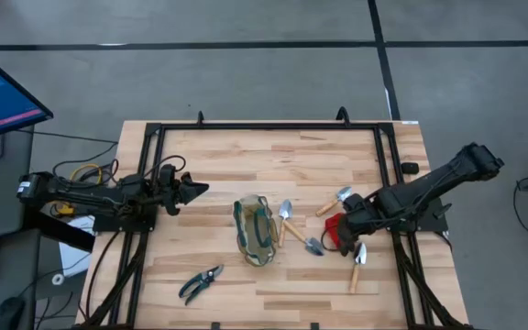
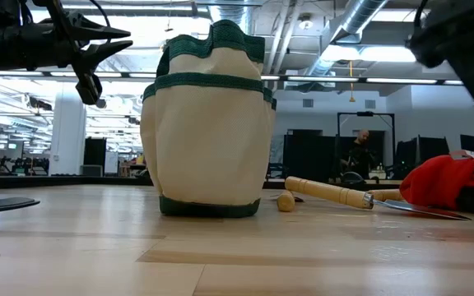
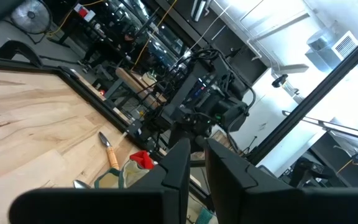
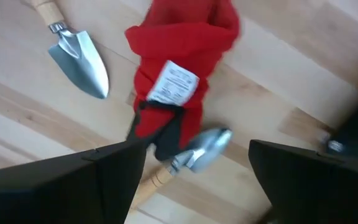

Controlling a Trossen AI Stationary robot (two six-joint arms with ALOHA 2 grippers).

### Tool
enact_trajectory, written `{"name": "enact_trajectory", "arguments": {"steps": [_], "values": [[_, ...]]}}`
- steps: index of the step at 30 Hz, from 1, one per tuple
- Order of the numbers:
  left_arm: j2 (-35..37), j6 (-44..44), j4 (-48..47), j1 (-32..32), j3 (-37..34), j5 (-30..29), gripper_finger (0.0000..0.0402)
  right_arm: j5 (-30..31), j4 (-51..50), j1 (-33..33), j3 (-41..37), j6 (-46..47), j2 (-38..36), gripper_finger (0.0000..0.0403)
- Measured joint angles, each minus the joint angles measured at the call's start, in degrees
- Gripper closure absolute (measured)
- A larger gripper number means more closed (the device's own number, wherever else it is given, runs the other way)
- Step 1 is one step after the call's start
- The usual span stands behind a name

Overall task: Pick & Place Garden tools in Gardening bag
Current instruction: Put the red gloves into the gardening bag

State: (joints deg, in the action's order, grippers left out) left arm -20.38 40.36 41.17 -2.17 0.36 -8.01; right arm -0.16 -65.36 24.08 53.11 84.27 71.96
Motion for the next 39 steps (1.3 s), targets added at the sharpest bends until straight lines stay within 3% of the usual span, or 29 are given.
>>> {"name": "enact_trajectory", "arguments": {"steps": [8, 18, 28, 31, 34, 39], "values": [[0.0, 0.2, 0.0, 0.0, 0.0, -0.1, 0.0352, -0.1, 6.1, -0.7, -3.0, -3.0, 5.9, 0.0121], [0.0, 0.7, 0.1, 0.0, 0.0, -0.1, 0.0352, -2.6, 17.6, -3.9, -3.7, -6.2, 12.1, 0.0071], [0.0, 0.9, 0.4, 0.0, 0.0, 0.0, 0.0352, -2.8, 17.9, -5.0, -3.7, -11.2, 19.7, 0.0069], [0.0, 0.9, 0.4, 0.0, 0.0, 0.0, 0.0352, -2.8, 20.3, -5.1, -3.7, -11.9, 21.4, 0.0092], [0.0, 0.9, 0.3, 0.0, 0.0, 0.0, 0.0352, -2.8, 20.6, -5.1, -3.7, -11.7, 22.0, 0.0139], [0.0, -0.5, 0.3, 0.0, 0.0, 0.0, 0.0353, -2.9, 19.4, -5.1, -3.7, -11.9, 21.4, 0.0277]]}}
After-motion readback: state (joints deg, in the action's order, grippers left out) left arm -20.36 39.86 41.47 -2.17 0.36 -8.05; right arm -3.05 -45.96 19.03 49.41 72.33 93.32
